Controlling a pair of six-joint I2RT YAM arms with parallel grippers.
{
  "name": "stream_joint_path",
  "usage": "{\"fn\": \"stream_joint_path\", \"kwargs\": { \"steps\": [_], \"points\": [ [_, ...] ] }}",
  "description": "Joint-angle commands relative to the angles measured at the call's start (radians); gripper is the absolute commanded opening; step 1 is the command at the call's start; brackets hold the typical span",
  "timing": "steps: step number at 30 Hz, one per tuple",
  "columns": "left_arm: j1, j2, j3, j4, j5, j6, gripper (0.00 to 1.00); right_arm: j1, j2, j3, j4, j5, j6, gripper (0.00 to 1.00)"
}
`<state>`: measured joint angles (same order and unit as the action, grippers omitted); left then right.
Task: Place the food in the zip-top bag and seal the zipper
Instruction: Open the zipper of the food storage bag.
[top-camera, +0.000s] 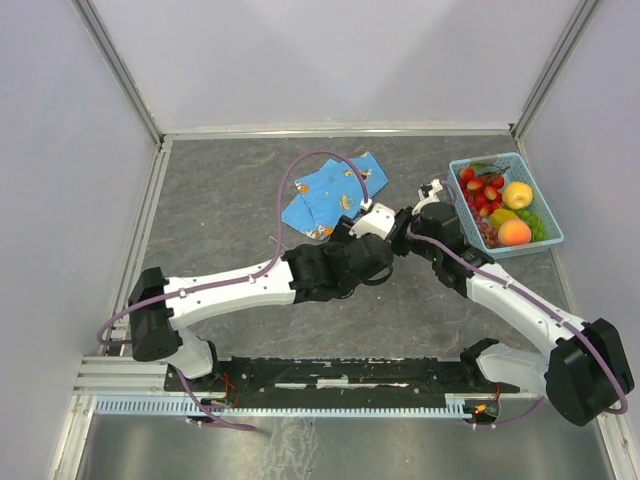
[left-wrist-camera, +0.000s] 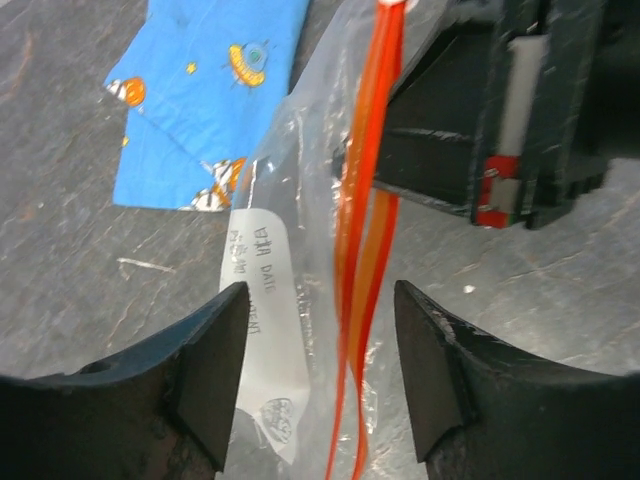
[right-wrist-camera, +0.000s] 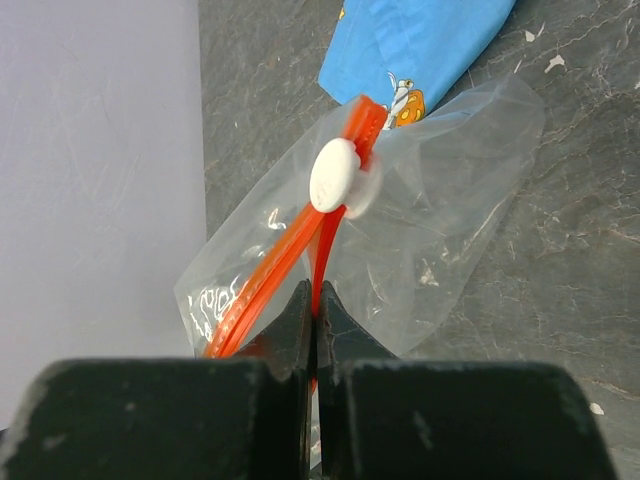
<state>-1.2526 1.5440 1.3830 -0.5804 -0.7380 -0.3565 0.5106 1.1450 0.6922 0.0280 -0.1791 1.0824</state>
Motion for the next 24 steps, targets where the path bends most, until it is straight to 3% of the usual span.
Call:
{"fn": "stream_joint_path", "kwargs": {
  "steps": [1,8,16,24],
  "points": [
    [0.0,0.034,0.066,-0.076,-0.13,-0.01,0.61,0.007,-0.039,0.033,-0.002,0.018,-0.02,0.02],
    [0.012,0.024,0.063,-0.117,-0.181,-0.005,0.39,0.007,-0.065,0.023,-0.063,0.036,-0.053,0.02],
    [0.044,-0.041,0.037,-0.173,-0.194,-0.03,0.28,0.007,-0.082,0.028,-0.157,0.075,-0.079,0.02],
    [0.043,-0.048,0.015,-0.085,-0.047,-0.027,0.27,0.009,-0.049,0.042,-0.132,0.051,-0.064,0.03]
  ]
}}
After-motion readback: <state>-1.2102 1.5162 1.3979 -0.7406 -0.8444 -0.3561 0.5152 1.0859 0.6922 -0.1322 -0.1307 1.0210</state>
